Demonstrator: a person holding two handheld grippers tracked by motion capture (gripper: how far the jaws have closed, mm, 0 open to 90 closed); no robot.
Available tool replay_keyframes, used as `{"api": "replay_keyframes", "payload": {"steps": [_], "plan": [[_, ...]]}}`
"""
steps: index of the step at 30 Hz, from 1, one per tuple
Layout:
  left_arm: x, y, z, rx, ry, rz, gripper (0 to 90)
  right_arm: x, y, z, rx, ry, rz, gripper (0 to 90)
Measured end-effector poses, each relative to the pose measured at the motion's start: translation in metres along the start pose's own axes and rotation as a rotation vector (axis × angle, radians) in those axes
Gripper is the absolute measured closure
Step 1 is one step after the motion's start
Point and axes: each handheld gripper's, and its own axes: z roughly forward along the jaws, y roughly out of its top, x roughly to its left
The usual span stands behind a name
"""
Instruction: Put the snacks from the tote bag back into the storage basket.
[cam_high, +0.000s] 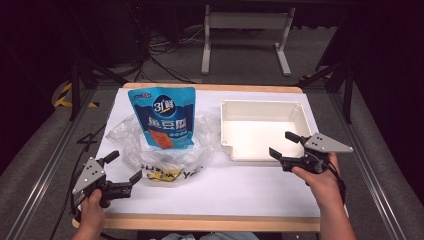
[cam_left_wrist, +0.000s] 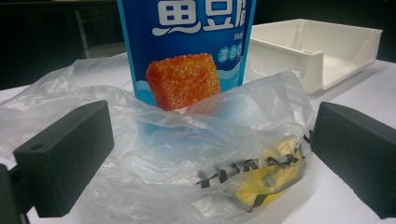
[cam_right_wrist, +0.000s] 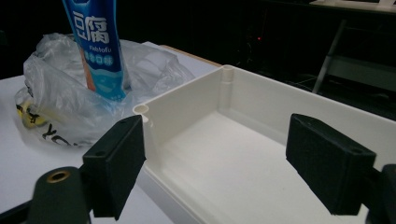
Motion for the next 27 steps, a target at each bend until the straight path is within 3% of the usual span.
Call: {"api": "replay_keyframes", "payload": {"steps": [6,12,16,24,27], "plan": [[0.000,0.000,0.000,-0.009,-0.002,-0.010,0.2,-0.002,0.014,-0.001,-0.038,0.018,-0.019,26.1],[0.002,0.000,0.002,-0.023,-0.003,-0.020,0.2,-0.005,0.025,-0.001,-0.009,0.034,-0.044,28.4],[0.002,0.001,0.003,-0.010,-0.008,-0.017,0.2,-0.005,0.030,0.001,-0.040,0.041,-0.050,28.4],[0.002,0.002,0.006,-0.014,-0.014,-0.020,0.2,-0.003,0.044,0.006,0.004,0.062,-0.056,29.7],[0.002,0.002,0.006,-0.014,-0.016,-0.020,0.2,-0.001,0.051,0.011,0.008,0.092,-0.071,30.4]]}}
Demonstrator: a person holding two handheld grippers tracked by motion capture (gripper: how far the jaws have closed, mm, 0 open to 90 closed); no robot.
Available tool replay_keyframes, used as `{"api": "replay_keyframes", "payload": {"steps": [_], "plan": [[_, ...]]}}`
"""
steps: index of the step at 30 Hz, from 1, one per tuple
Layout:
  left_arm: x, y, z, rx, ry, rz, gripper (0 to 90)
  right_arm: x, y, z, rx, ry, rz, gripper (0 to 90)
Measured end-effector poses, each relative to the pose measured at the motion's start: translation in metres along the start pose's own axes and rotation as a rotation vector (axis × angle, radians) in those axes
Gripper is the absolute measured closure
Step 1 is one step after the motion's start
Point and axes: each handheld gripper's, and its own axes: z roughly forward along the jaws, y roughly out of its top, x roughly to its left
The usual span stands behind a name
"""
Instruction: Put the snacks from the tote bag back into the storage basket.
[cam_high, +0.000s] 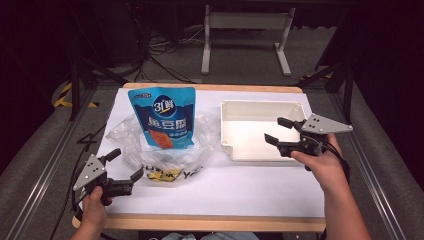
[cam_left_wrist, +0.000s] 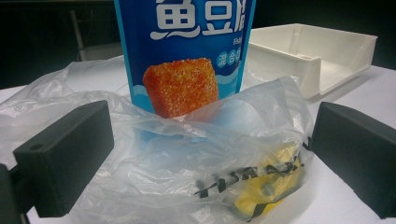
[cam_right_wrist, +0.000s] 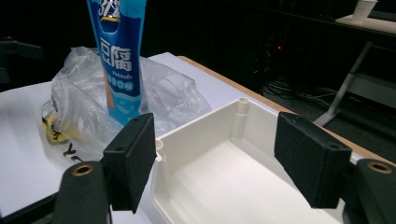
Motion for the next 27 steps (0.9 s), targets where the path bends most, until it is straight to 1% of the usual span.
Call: {"api": "replay_keyframes", "payload": {"steps": [2,3,5,7,8,9,10,11,13,16,19,24,26,27], "plan": [[0.000,0.000,0.000,0.000,0.000,0.000,0.2,0.000,0.002,0.002,0.003,0.007,-0.005,30.4],[0.000,0.000,0.000,0.000,-0.001,-0.001,0.2,0.001,0.007,0.007,0.010,0.024,-0.010,30.4],[0.000,0.000,0.000,-0.001,0.000,-0.002,0.2,0.000,0.008,0.009,0.013,0.028,-0.012,30.4],[0.000,0.000,0.000,-0.004,-0.003,-0.002,0.2,0.000,0.013,0.015,0.016,0.051,-0.014,30.3],[0.000,0.000,0.000,-0.001,-0.001,-0.003,0.2,0.000,0.015,0.018,0.013,0.063,-0.021,30.1],[0.000,0.000,0.000,-0.005,-0.003,-0.004,0.2,0.001,0.017,0.021,-0.001,0.076,-0.025,30.2],[0.000,0.000,0.000,-0.005,-0.003,-0.004,0.2,0.001,0.019,0.025,-0.012,0.100,-0.033,30.2],[0.000,0.000,0.000,-0.005,-0.003,-0.005,0.2,0.001,0.019,0.025,-0.012,0.100,-0.033,30.2],[0.000,0.000,0.000,-0.004,-0.003,-0.004,0.2,0.002,0.022,0.033,-0.005,0.151,-0.030,30.1],[0.001,0.000,0.000,-0.006,-0.004,-0.005,0.2,0.005,0.027,0.043,-0.004,0.184,-0.044,29.2],[0.001,0.000,0.000,-0.005,-0.004,-0.005,0.2,0.007,0.031,0.054,-0.008,0.208,-0.045,27.9],[0.001,0.000,-0.001,-0.005,-0.005,-0.007,0.2,0.010,0.038,0.069,0.003,0.226,-0.054,26.8],[0.001,0.000,-0.001,-0.006,-0.005,-0.007,0.2,0.011,0.040,0.072,0.009,0.230,-0.051,26.4],[0.001,0.000,-0.001,-0.006,-0.006,-0.008,0.2,0.012,0.042,0.077,0.017,0.236,-0.051,25.6]]}}
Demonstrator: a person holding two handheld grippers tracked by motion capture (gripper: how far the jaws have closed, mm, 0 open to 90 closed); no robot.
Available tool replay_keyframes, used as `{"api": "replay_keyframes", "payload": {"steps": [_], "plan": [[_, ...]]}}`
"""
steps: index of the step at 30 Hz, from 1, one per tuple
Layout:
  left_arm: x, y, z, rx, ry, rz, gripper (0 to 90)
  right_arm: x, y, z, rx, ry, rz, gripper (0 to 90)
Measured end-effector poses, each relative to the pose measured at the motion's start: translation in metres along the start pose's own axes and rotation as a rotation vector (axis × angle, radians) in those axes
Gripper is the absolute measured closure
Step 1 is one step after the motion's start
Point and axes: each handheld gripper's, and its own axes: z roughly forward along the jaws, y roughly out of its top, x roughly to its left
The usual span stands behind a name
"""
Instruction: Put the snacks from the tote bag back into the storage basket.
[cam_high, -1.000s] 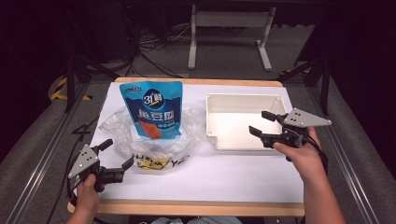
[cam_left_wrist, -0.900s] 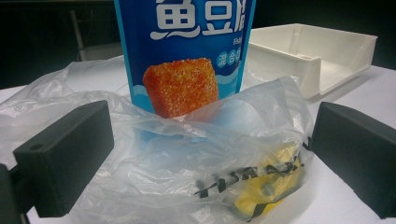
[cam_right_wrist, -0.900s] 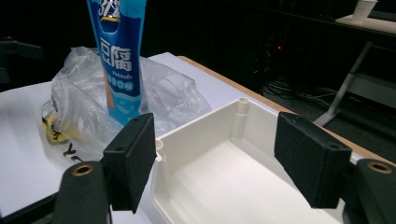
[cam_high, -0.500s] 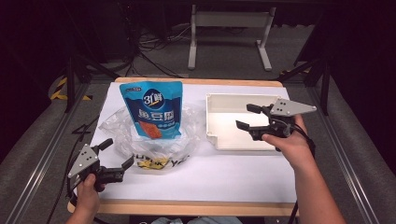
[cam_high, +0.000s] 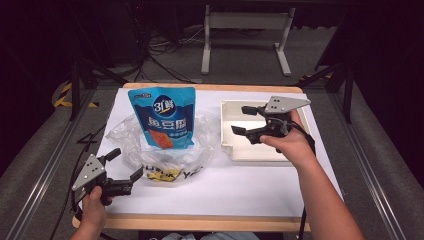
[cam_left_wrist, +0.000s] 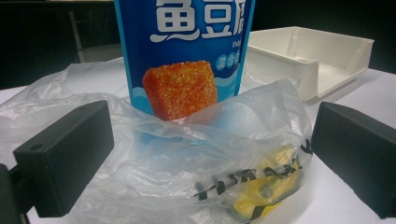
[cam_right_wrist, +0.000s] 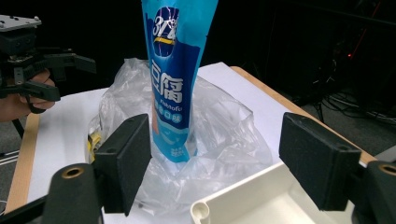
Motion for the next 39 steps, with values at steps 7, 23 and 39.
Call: {"api": "replay_keyframes", "payload": {"steps": [7,23,39], "plan": [[0.000,0.000,0.000,0.003,-0.003,-0.001,0.2,0.000,0.008,0.021,0.007,0.017,-0.003,23.1],[0.001,0.001,0.000,-0.001,-0.003,0.002,0.2,0.001,0.022,0.070,-0.008,0.064,-0.008,13.4],[0.002,0.000,0.001,-0.006,-0.010,-0.006,0.2,0.002,0.014,0.128,-0.017,0.125,0.023,11.3]]}}
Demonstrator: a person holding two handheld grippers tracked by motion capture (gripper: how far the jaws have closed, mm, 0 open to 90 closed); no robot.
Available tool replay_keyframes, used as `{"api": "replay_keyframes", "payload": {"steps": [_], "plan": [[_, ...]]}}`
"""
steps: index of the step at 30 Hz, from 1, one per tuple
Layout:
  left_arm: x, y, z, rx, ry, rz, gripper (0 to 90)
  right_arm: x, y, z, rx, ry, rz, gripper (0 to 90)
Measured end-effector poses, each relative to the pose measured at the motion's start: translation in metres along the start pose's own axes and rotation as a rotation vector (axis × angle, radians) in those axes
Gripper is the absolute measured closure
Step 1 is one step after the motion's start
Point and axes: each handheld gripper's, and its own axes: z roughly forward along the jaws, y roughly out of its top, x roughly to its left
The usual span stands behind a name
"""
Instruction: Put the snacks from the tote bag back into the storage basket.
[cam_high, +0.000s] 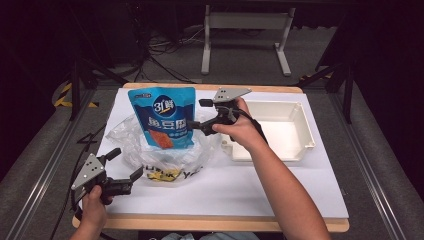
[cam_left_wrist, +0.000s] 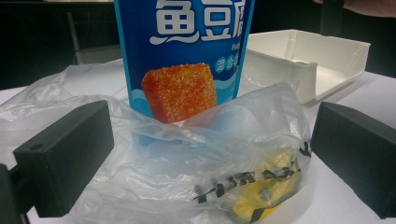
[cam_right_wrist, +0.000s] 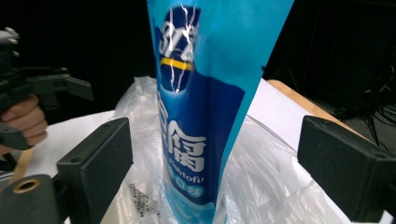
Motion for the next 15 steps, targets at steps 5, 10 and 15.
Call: {"api": "replay_keyframes", "payload": {"steps": [5,10,15], "plan": [[0.000,0.001,0.000,0.000,-0.002,0.004,0.2,0.002,-0.006,0.019,0.017,-0.002,-0.004,11.3],[0.001,0.001,0.000,0.001,-0.001,0.004,0.2,0.003,-0.011,0.032,0.027,0.008,0.007,11.3],[0.001,0.000,0.000,0.003,0.000,-0.002,0.2,0.004,-0.018,0.045,0.029,0.018,0.013,11.3]]}}
